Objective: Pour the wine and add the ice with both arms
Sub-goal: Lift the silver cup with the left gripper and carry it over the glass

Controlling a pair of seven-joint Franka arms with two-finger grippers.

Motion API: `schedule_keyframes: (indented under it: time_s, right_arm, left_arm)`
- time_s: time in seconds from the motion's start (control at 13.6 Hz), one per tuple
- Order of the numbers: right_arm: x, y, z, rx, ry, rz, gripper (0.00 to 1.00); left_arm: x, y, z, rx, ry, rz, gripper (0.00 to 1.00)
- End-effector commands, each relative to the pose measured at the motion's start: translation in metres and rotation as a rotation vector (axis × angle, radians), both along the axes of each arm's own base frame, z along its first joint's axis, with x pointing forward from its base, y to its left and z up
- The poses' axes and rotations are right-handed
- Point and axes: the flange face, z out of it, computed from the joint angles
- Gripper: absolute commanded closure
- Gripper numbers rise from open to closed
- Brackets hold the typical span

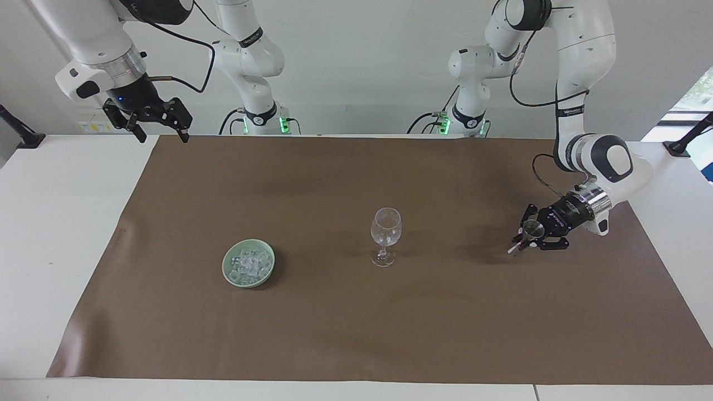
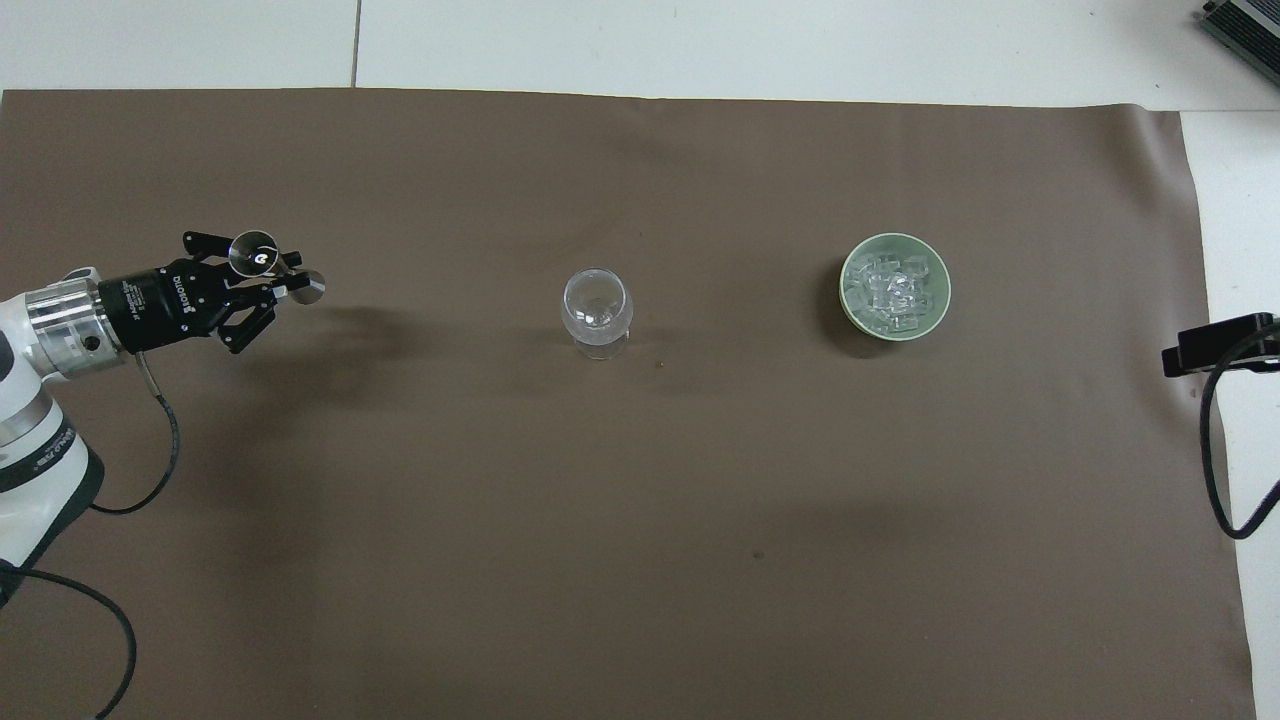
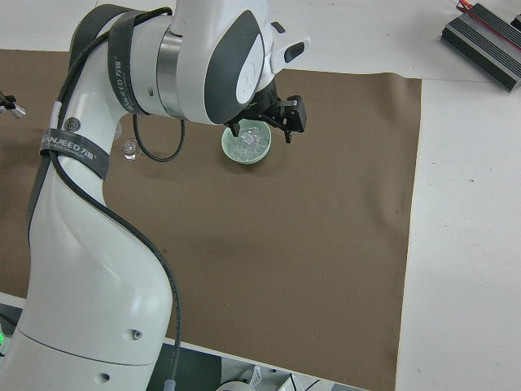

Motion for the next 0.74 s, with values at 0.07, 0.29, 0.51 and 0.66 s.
schedule_keyframes:
  time_s: [0.07, 0.29, 0.51, 0.66]
  right_arm:
    - [0.001, 0.000, 0.001, 0.013, -0.007, 0.006, 0.00]
    - [0.001, 0.000, 0.001, 0.013, -0.007, 0.006, 0.00]
    - [0.001, 0.000, 0.001, 0.013, -0.007, 0.006, 0.00]
    - [0.001, 0.000, 0.001, 0.013, -0.007, 0.006, 0.00]
  left_arm:
    - [0.001, -0.038, 0.029, 0.019, 0.008, 0.016, 1.00]
    - [-0.001, -0.071, 0.048, 0.046, 0.009, 0.002, 1.00]
    - [-0.005, -0.098, 0.063, 0.071, 0.019, -0.019, 1.00]
    - [-0.011, -0.124, 0.078, 0.095, 0.021, -0.018, 1.00]
